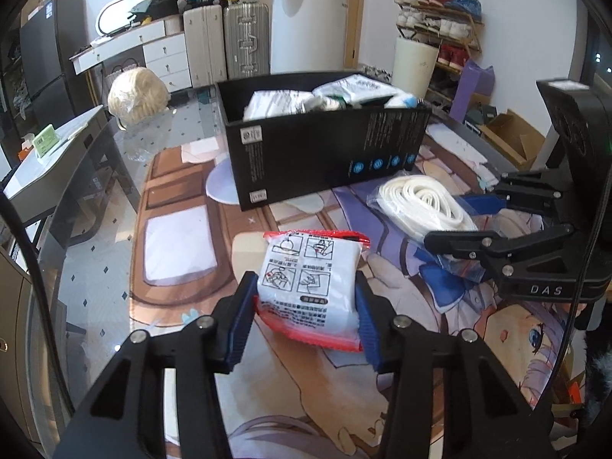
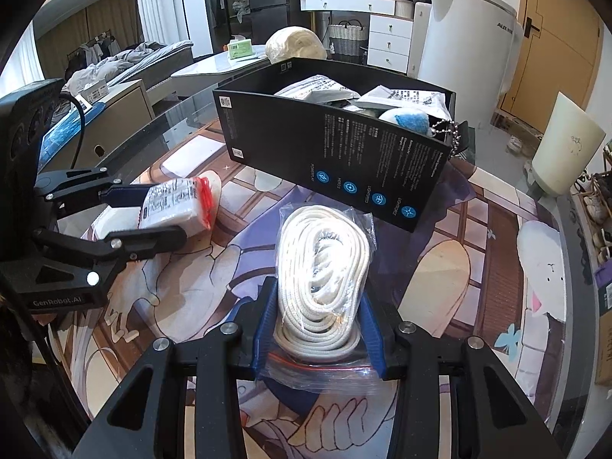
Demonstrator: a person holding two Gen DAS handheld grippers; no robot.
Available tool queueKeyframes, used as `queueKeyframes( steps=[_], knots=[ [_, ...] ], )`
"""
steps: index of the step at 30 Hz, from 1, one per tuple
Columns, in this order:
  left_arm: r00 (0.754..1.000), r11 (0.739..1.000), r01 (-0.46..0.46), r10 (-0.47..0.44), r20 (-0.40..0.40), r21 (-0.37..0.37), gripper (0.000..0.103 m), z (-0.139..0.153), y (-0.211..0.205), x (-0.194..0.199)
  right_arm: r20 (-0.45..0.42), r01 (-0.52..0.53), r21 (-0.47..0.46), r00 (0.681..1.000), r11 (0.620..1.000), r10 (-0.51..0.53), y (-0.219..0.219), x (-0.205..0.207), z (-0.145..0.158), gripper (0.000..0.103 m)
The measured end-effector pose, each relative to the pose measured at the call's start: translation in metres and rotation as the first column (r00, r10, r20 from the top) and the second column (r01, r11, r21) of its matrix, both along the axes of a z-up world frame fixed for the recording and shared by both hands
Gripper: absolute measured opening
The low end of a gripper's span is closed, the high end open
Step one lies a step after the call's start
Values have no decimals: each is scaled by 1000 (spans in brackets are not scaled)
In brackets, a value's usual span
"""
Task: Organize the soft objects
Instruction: 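Lift the cable and packet with both grippers and carry them over the black box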
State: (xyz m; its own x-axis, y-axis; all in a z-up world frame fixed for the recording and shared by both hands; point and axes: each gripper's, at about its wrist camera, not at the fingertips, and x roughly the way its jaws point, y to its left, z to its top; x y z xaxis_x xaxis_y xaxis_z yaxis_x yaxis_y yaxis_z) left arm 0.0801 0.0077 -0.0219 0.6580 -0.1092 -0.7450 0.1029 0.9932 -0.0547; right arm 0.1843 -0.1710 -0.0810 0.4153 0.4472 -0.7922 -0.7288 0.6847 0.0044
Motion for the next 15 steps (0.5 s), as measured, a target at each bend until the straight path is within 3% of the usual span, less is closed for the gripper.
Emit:
queueKeyframes(
  steps=[15],
  knots=[
    [995,998,-41,44,84,-36,47,22,10,-5,27,-33,67,999,997,31,-5,-12,23,40]
  ],
)
